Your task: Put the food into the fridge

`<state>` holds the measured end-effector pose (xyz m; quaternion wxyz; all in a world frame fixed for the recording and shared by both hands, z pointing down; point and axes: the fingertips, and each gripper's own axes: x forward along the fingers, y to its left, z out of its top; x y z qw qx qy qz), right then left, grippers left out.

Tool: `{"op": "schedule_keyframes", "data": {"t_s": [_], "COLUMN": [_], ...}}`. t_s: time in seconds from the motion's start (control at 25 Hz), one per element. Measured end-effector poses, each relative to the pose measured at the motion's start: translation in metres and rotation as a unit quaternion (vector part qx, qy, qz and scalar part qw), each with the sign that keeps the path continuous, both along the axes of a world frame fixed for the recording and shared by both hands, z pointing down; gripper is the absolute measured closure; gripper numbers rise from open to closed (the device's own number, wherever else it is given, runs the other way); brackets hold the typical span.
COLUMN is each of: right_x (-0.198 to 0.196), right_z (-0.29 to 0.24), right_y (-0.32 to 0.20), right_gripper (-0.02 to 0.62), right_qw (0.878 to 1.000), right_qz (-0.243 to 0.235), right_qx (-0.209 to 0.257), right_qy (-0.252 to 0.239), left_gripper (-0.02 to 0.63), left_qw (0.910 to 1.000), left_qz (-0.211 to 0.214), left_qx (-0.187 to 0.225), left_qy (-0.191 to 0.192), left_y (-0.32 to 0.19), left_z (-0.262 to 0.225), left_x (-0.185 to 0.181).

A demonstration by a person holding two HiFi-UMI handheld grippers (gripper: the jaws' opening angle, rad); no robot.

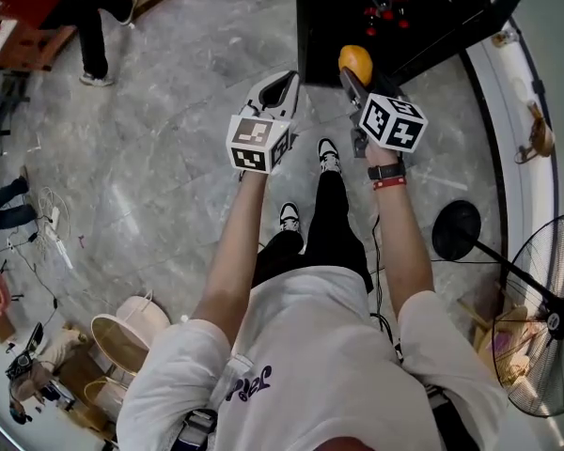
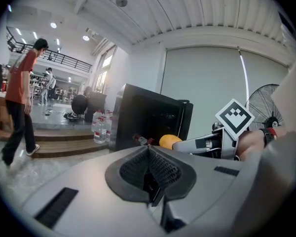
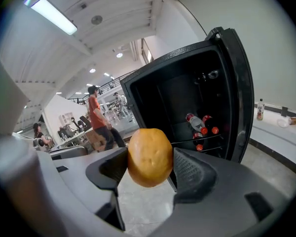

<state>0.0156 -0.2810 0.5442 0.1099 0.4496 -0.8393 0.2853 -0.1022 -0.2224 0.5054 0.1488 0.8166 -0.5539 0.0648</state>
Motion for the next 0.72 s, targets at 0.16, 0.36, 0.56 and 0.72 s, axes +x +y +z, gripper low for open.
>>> {"op": "schedule_keyframes", "data": {"t_s": [0.16, 0.36, 0.56, 0.72], "right_x": [0.001, -0.004, -0.009, -0.009], "right_z": [0.009, 0.020, 0.032, 0.041], "right_y": [-0.017, -0.033, -0.045, -0.061], "right_gripper": [0.293, 0.293, 0.293, 0.293], "right_qw": [1.000, 1.000, 1.000, 1.000], "right_qz": [0.000, -0.008, -0.015, -0.012], "right_qx": [-0.001, 0.000, -0.001, -0.002], "right_qy": [0.007, 0.017, 0.022, 0.021], "left_gripper": [0.587, 0.587, 0.586, 0.586], "left_qw": [1.0000, 1.0000, 1.0000, 1.0000], "left_qz": [-0.003, 0.001, 0.003, 0.008], "left_qx": [0.000, 0.000, -0.001, -0.004], "left_qy": [0.001, 0.002, 0.003, 0.002], "left_y": [-0.011, -0.020, -0.028, -0.037], "left_z": [0.007, 0.014, 0.022, 0.030], "left_x": [-0.004, -0.003, -0.002, 0.001]}}
